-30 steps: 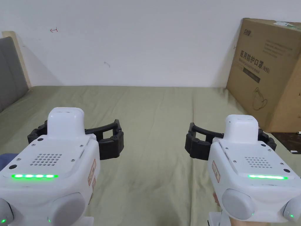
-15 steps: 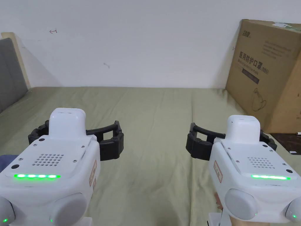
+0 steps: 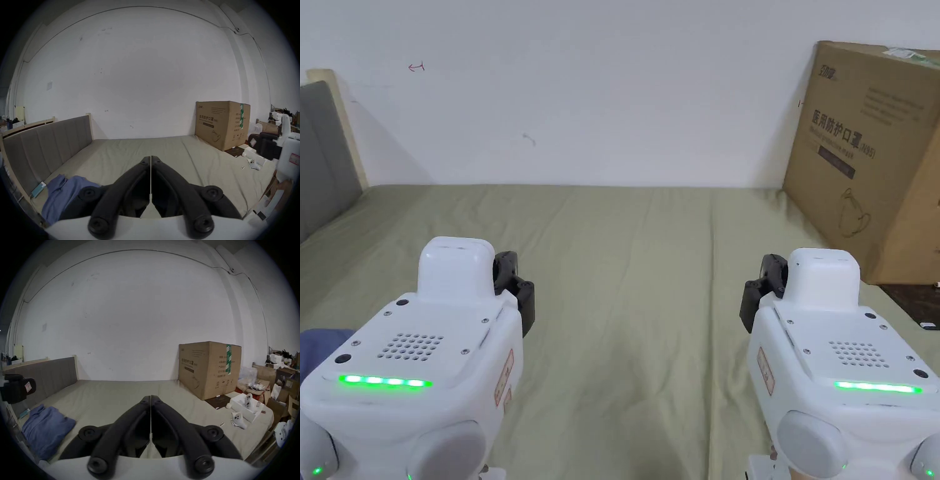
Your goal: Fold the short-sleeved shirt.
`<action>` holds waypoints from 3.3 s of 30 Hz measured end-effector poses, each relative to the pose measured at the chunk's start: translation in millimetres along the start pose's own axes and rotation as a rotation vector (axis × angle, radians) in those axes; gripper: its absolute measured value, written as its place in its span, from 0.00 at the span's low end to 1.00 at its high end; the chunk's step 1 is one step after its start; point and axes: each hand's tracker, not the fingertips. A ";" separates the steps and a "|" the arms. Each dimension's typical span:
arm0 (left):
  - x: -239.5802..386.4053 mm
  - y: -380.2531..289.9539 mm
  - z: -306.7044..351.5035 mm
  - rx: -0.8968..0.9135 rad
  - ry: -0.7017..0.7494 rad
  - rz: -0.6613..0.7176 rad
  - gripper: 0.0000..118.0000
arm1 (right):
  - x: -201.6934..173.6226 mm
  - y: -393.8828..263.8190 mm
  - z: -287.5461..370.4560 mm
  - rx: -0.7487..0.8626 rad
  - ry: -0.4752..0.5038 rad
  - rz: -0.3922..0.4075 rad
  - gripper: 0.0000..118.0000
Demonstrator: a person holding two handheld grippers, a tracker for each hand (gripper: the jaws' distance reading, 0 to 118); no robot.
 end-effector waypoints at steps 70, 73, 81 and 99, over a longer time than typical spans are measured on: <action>-261.2 -211.2 -155.4 -0.894 0.456 0.278 0.05 | -179.9 -122.3 -140.8 -0.550 0.474 0.088 0.00; -268.8 -205.4 -148.2 -0.879 0.411 0.353 0.05 | -172.4 -119.2 -138.2 -0.546 0.460 0.080 0.00; -262.5 -134.3 -120.7 -0.703 0.261 0.514 0.05 | -145.6 -105.4 -132.2 -0.526 0.413 0.027 0.00; -13.0 90.9 -163.8 -0.373 -0.378 0.237 0.05 | 6.7 -29.5 -84.8 -0.312 0.150 -0.143 0.00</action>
